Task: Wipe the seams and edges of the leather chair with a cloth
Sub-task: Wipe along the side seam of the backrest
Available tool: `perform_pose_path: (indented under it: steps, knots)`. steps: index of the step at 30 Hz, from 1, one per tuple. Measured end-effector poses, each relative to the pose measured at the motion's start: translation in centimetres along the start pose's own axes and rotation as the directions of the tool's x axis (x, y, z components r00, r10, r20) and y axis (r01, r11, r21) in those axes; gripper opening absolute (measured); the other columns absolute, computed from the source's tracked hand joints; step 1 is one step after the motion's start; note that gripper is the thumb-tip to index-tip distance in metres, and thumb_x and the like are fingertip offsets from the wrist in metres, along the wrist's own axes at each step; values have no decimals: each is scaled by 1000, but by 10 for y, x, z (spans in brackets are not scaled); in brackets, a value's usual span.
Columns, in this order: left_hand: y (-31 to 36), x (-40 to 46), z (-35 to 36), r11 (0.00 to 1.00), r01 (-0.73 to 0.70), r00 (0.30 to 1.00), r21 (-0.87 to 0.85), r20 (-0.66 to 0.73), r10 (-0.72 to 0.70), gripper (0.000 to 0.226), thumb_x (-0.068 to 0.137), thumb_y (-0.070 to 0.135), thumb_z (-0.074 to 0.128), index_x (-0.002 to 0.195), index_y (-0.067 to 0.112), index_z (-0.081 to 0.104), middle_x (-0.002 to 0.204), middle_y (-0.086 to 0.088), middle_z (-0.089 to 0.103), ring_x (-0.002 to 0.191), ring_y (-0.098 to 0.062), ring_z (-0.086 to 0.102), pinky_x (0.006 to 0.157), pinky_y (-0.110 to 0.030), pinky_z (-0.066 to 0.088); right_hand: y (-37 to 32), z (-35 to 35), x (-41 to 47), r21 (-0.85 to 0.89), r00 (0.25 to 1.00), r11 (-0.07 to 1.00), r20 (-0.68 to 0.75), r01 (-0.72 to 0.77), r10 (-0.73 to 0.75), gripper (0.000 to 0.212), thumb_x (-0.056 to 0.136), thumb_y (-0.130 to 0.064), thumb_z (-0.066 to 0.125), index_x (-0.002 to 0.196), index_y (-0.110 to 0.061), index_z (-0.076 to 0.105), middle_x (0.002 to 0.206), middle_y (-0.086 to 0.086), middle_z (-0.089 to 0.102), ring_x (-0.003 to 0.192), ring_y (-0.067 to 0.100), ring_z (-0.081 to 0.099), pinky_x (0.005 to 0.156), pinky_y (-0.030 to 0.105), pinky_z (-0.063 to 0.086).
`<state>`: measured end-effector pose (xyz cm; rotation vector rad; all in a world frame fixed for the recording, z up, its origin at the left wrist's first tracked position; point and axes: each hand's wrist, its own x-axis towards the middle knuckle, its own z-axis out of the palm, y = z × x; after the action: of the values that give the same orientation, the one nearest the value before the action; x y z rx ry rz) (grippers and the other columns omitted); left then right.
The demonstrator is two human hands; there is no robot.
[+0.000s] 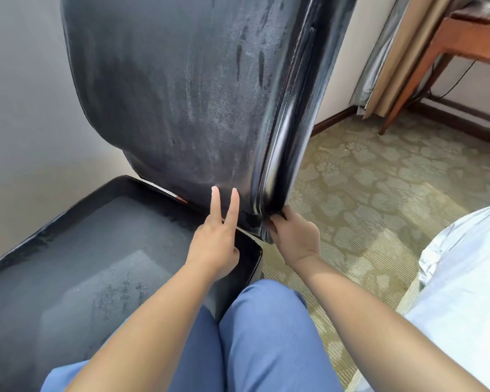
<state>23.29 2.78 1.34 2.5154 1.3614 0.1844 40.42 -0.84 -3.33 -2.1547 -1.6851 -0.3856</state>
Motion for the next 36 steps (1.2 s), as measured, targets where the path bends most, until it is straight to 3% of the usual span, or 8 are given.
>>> perform_pose_path:
  steps: [4, 10, 17, 24, 28, 30, 33, 36]
  knots:
    - [8, -10, -15, 999, -7, 1000, 44, 4, 7, 101, 84, 7, 53, 150, 23, -21, 159, -10, -22, 119, -30, 47, 84, -30, 41, -6, -36, 7, 211, 988, 975, -148, 71, -40, 10, 76, -23, 75, 83, -19, 69, 88, 0, 64, 60, 23, 60, 43, 23, 37]
    - [15, -21, -40, 995, -55, 998, 89, 33, 52, 93, 87, 7, 51, 154, 17, -12, 162, -3, -15, 135, -26, 35, 97, -34, 40, -27, -71, 9, 232, 971, 965, -231, 119, -64, 22, 82, -32, 64, 95, -14, 68, 86, 2, 63, 62, 24, 61, 46, 26, 44]
    - [8, -28, -59, 977, -145, 986, 159, 100, 130, 82, 89, 6, 47, 155, 15, -1, 163, 1, -5, 146, -21, 18, 109, -35, 33, -42, -78, 3, 190, 946, 954, 273, -232, 175, 28, 94, -41, 48, 111, -22, 61, 106, -2, 61, 95, 21, 59, 73, 31, 47]
    - [2, -29, -66, 979, -129, 990, 157, 69, 119, 81, 89, 7, 47, 155, 15, 0, 163, 3, -5, 145, -21, 19, 110, -36, 33, -59, -91, 1, 453, 946, 842, 11, -294, 324, 21, 91, -35, 57, 106, -23, 65, 104, -5, 64, 93, 18, 59, 67, 25, 38]
    - [8, -24, -63, 974, -161, 987, 162, 43, 157, 83, 88, 7, 47, 155, 15, 0, 163, 1, -6, 145, -21, 18, 109, -32, 33, -50, -101, 8, 346, 956, 893, 152, -289, 251, 25, 92, -37, 54, 113, -24, 62, 108, -6, 62, 96, 16, 57, 68, 25, 38]
    - [13, -22, -64, 968, -169, 985, 184, 2, 171, 81, 88, 9, 47, 155, 15, 2, 163, -5, -5, 146, -22, 15, 112, -31, 29, -46, -107, 12, 376, 973, 897, 77, -232, 219, 25, 92, -37, 55, 113, -24, 62, 107, -7, 61, 94, 15, 58, 67, 22, 36]
    - [23, -18, -75, 957, -173, 978, 233, -78, 195, 70, 89, 14, 47, 152, 11, 16, 162, -11, -9, 148, -23, 9, 115, -35, 25, -48, -127, 29, 462, 969, 873, -101, -155, 225, 21, 91, -36, 57, 107, -23, 64, 103, -6, 62, 87, 14, 59, 64, 20, 34]
    - [36, -15, -95, 962, -184, 963, 200, -160, 217, 54, 89, 15, 50, 141, 12, 36, 162, -7, -12, 149, -21, 4, 114, -38, 26, -52, -145, 45, 419, 971, 897, -117, -143, 209, 24, 92, -39, 55, 110, -23, 61, 104, -4, 62, 88, 16, 59, 63, 22, 34]
